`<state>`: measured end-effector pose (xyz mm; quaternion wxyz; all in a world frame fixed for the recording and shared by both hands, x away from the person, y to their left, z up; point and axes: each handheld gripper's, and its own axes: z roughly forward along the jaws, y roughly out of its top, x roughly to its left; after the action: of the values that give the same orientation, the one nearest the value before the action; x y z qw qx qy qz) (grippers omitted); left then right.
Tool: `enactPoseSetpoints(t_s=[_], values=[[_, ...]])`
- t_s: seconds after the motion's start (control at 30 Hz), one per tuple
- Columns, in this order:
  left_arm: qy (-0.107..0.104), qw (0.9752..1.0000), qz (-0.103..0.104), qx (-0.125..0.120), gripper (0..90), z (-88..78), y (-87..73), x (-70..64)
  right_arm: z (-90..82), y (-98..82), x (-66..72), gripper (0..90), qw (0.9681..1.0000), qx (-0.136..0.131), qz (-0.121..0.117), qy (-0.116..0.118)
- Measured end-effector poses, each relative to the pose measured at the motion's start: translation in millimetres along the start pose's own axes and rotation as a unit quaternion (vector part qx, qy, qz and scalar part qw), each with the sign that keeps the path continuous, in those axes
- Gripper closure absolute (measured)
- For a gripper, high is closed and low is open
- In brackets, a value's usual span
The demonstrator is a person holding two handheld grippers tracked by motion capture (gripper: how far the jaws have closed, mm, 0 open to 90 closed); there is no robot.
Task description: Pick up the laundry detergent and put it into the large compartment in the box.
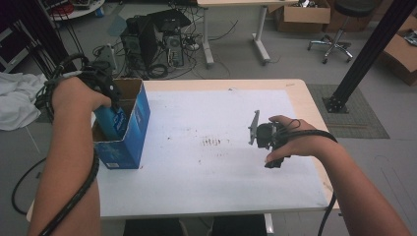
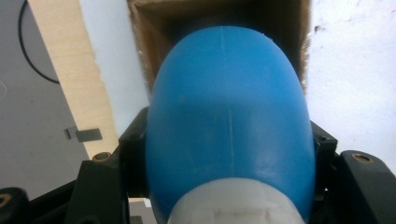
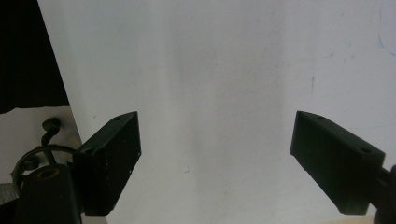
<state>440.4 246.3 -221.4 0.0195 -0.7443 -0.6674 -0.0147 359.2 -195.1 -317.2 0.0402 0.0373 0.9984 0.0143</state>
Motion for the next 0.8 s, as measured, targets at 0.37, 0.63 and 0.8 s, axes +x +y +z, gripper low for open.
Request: enactPoseSetpoints(t_s=[0.37,0.63,0.8], values=[[-0.003,0.9999,0.010,0.008,38.2,35.6,3.1,-0.1,0.3,-0.4,0.9,16.5,1.0000,0.000,0.001,0.000],[-0.010,0.9998,0.015,0.013,38.2,53.8,3.7,-0.4,0.3,0.6,1.1,16.5,1.0000,0.001,0.001,0.001],[-0.009,0.9996,0.018,0.020,38.2,66.3,4.7,-2.0,0.9,1.2,0.9,16.5,1.0000,0.001,0.000,0.001]])
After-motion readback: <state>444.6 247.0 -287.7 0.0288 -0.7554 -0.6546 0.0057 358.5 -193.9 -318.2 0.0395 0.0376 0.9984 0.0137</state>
